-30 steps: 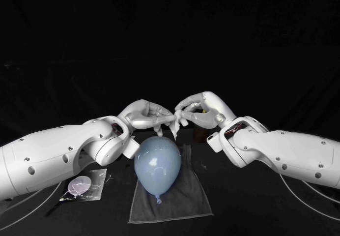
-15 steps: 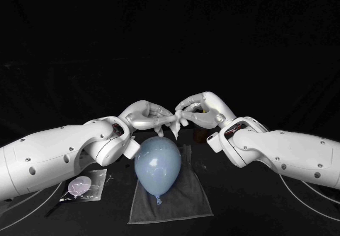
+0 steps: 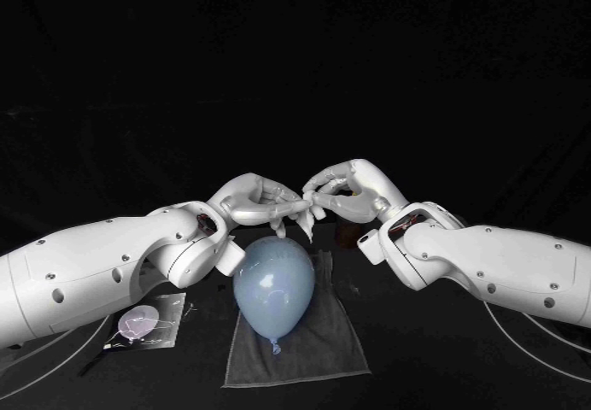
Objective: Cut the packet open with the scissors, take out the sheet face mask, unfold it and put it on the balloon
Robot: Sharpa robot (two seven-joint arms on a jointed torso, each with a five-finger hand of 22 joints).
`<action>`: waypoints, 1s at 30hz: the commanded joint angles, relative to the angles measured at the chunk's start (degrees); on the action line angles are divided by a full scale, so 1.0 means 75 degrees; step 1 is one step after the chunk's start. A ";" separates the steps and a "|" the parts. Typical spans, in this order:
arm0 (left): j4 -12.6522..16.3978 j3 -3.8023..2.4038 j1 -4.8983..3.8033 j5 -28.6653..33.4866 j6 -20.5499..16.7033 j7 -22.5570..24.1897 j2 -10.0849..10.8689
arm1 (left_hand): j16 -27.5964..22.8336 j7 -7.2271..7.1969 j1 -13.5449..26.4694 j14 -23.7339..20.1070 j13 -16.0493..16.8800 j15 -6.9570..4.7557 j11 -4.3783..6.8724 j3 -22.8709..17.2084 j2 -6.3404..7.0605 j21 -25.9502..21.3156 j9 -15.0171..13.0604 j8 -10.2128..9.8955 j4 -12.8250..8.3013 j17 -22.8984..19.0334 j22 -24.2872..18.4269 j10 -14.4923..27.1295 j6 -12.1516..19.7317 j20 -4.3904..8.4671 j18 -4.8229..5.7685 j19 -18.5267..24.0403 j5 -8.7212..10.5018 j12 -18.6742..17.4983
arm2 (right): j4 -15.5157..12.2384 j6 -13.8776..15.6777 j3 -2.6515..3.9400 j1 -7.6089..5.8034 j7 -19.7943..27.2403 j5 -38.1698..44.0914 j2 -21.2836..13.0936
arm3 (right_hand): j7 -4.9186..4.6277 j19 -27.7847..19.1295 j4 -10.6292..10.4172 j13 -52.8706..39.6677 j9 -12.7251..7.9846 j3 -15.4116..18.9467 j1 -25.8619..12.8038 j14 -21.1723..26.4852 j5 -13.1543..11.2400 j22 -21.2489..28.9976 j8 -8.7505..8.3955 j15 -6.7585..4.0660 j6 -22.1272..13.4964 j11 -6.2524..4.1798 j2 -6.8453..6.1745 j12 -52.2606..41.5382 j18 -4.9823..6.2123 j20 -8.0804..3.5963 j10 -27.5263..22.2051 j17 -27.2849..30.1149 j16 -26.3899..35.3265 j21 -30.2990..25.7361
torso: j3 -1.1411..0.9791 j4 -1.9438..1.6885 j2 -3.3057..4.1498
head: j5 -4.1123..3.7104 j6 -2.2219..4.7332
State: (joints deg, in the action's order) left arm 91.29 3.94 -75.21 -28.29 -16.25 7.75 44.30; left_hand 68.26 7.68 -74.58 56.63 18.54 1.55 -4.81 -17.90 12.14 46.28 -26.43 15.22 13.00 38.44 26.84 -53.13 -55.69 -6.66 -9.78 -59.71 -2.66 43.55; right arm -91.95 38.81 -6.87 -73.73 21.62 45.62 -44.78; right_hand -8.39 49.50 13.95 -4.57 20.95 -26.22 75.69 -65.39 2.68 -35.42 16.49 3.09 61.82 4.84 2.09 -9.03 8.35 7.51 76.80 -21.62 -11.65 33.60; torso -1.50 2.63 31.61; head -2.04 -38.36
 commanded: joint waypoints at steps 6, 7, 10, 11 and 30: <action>0.0003 -0.0005 0.0001 -0.0034 0.0169 0.0160 -0.0039 | -0.0019 0.0000 -0.0083 0.0009 0.0022 -0.0058 0.0067 0.0092 -0.0006 -0.0048 -0.0016 0.0028 0.0091 0.0025 -0.0018 -0.0001 -0.0078 0.0010 -0.0100 -0.0062 -0.0011 0.0052 | 0.0014 -0.0127 0.0008 -0.0005 -0.0057 0.0055 0.0030 | -0.0003 -0.0048 0.0329 -0.0008 0.0017 -0.0403 0.0077 -0.0026 0.0013 -0.0014 0.0046 -0.0017 0.0038 -0.0047 0.0021 -0.0014 0.0141 -0.0004 0.0010 -0.0012 0.0042 0.0044 | 0.0001 0.0000 0.0004 | 0.0002 -0.0012; 0.0004 -0.0005 0.0001 -0.0033 0.0168 0.0162 -0.0042 | -0.0020 0.0001 -0.0082 0.0008 0.0023 -0.0058 0.0067 0.0099 -0.0006 -0.0049 -0.0016 0.0027 0.0099 0.0025 -0.0019 0.0000 -0.0079 0.0010 -0.0100 -0.0062 -0.0011 0.0053 | 0.0015 -0.0133 0.0008 -0.0005 -0.0062 0.0061 0.0033 | -0.0003 -0.0048 0.0329 -0.0008 0.0017 -0.0403 0.0077 -0.0026 0.0013 -0.0014 0.0046 -0.0017 0.0038 -0.0047 0.0021 -0.0014 0.0141 -0.0004 0.0010 -0.0012 0.0042 0.0044 | 0.0001 0.0000 0.0004 | 0.0002 -0.0012; 0.0003 -0.0005 0.0001 -0.0030 0.0156 0.0168 -0.0054 | -0.0002 -0.0007 -0.0114 0.0037 0.0030 -0.0061 0.0072 0.0108 -0.0032 -0.0052 -0.0020 0.0028 0.0120 0.0071 -0.0023 -0.0006 -0.0095 0.0014 -0.0100 -0.0069 -0.0013 0.0063 | 0.0026 -0.0157 0.0007 -0.0005 -0.0088 0.0116 0.0049 | -0.0001 -0.0054 0.0334 -0.0010 0.0020 -0.0417 0.0078 -0.0030 0.0015 -0.0023 0.0051 -0.0020 0.0043 -0.0049 0.0011 -0.0017 0.0145 -0.0003 0.0013 -0.0019 0.0042 0.0056 | 0.0001 -0.0002 -0.0002 | -0.0002 -0.0021; 0.0002 -0.0005 0.0001 -0.0028 0.0147 0.0168 -0.0057 | 0.0008 -0.0013 -0.0144 0.0054 0.0035 -0.0065 0.0077 0.0111 -0.0050 -0.0054 -0.0022 0.0029 0.0129 0.0094 -0.0025 -0.0010 -0.0106 0.0017 -0.0100 -0.0073 -0.0013 0.0069 | 0.0029 -0.0163 0.0006 -0.0005 -0.0096 0.0126 0.0053 | -0.0001 -0.0054 0.0334 -0.0010 0.0020 -0.0418 0.0078 -0.0031 0.0015 -0.0023 0.0051 -0.0021 0.0043 -0.0049 0.0010 -0.0017 0.0146 -0.0003 0.0014 -0.0019 0.0042 0.0057 | 0.0001 -0.0002 -0.0003 | -0.0001 -0.0018; -0.0050 -0.0005 0.0002 0.0478 -0.0016 0.0310 -0.0040 | 0.0567 -0.0208 -0.1407 0.0990 -0.0002 -0.0317 0.0334 -0.1406 -0.0821 0.0403 -0.0416 0.0362 -0.0697 0.1332 0.0254 -0.0496 -0.0472 0.0274 -0.0091 -0.0223 -0.0019 -0.0066 | 0.0143 -0.0283 0.0001 -0.0005 -0.0230 0.0188 0.0072 | -0.0004 -0.0077 0.0329 -0.0014 0.0022 -0.0447 0.0056 -0.0026 0.0019 -0.0041 0.0057 -0.0015 0.0044 -0.0047 -0.0017 -0.0018 0.0148 0.0009 0.0013 -0.0034 0.0053 0.0078 | 0.0000 -0.0001 0.0000 | 0.0001 -0.0025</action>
State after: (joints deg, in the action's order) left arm 90.85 4.00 -75.14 -26.32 -16.40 8.46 44.04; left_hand 72.17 6.04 -85.65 63.53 18.57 -0.82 -2.16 -27.81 6.19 48.99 -27.31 17.65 8.05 48.38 28.72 -56.44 -59.55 -4.91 -9.86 -61.46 -2.62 43.43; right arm -91.00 37.55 -6.87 -73.76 20.53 46.33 -44.25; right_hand -8.38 49.30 13.85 -4.59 21.07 -26.72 75.70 -65.40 2.50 -35.70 16.59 3.10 61.76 4.77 2.10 -9.03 8.85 7.71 76.91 -21.83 -11.64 33.83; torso -1.49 2.63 31.61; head -2.02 -38.50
